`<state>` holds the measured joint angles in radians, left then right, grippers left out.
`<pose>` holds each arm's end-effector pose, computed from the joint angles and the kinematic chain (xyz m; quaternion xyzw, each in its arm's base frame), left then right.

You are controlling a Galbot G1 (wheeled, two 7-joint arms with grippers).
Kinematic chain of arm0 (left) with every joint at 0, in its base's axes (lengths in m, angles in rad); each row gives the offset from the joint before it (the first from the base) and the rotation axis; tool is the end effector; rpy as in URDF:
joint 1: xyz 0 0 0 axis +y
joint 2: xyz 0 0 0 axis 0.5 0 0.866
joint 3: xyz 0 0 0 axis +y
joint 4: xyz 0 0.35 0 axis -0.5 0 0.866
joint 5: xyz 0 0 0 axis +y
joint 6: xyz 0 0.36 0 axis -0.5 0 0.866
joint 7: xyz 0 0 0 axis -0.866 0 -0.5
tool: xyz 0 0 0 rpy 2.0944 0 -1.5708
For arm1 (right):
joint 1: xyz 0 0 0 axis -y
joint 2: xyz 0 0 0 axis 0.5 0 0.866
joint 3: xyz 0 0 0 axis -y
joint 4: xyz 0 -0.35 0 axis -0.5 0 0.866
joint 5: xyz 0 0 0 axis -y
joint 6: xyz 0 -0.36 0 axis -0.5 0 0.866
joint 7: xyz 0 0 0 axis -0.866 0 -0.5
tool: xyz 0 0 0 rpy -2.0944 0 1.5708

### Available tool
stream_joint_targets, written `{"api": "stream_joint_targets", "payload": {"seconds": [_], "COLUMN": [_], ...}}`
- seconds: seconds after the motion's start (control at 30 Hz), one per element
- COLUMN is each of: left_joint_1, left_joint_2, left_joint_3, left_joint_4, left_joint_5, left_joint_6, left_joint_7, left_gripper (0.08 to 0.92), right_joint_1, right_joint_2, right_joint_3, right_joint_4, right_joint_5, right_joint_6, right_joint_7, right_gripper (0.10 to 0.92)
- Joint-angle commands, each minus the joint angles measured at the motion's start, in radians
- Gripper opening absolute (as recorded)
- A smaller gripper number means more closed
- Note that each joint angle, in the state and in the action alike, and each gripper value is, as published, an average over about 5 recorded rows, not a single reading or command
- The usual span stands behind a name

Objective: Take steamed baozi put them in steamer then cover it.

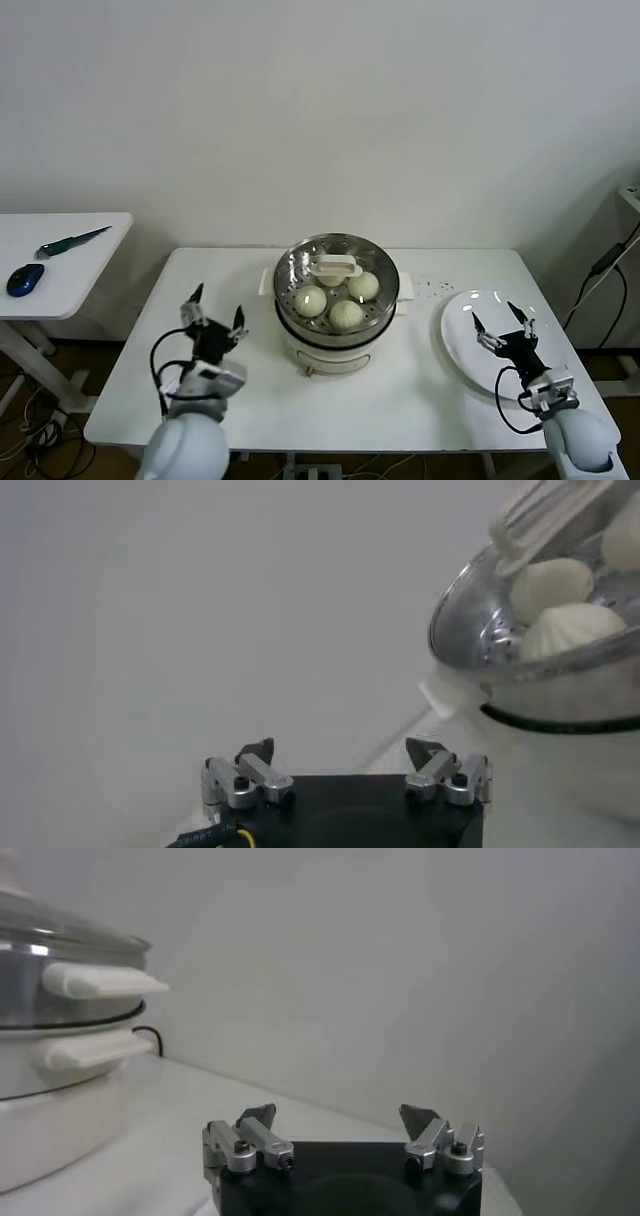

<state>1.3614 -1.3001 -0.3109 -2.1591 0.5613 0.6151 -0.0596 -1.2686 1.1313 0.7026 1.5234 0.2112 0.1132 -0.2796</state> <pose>0.2284 -0.0207 -0.2442 0.0228 -0.9234 -0.3648 0.1167 0.2782 -0.2141 -0.3752 0.0660 -0.9888 0.1173 0.0643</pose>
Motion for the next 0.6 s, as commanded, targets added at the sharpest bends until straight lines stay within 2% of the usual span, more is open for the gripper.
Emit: {"api": "stream_joint_targets", "payload": {"seconds": [0.03,0.17,0.3,0.6], "left_joint_1": [0.227,0.227,0.241,0.243], "left_joint_2": [-0.081,-0.082,-0.081,-0.084], "left_joint_3": [-0.387,-0.409,-0.408,-0.408], "left_joint_4": [0.088,0.168,0.204,0.201], "left_joint_5": [-0.695,-0.741,-0.742,-0.733], "left_joint_6": [-0.738,-0.793,-0.791,-0.755], "left_joint_7": [-0.045,-0.029,-0.017,-0.001], "left_gripper": [0.823,0.823,0.823,0.823], "right_joint_1": [-0.053,-0.073,-0.093,-0.103], "right_joint_2": [0.018,0.023,0.028,0.033], "right_joint_3": [0.019,0.03,0.043,0.062], "right_joint_4": [0.058,0.077,0.086,0.077], "right_joint_5": [0.061,0.062,0.059,0.081], "right_joint_6": [-0.014,-0.013,-0.009,0.006], "right_joint_7": [-0.015,-0.024,-0.035,-0.047], "right_gripper": [0.823,0.823,0.823,0.823]}}
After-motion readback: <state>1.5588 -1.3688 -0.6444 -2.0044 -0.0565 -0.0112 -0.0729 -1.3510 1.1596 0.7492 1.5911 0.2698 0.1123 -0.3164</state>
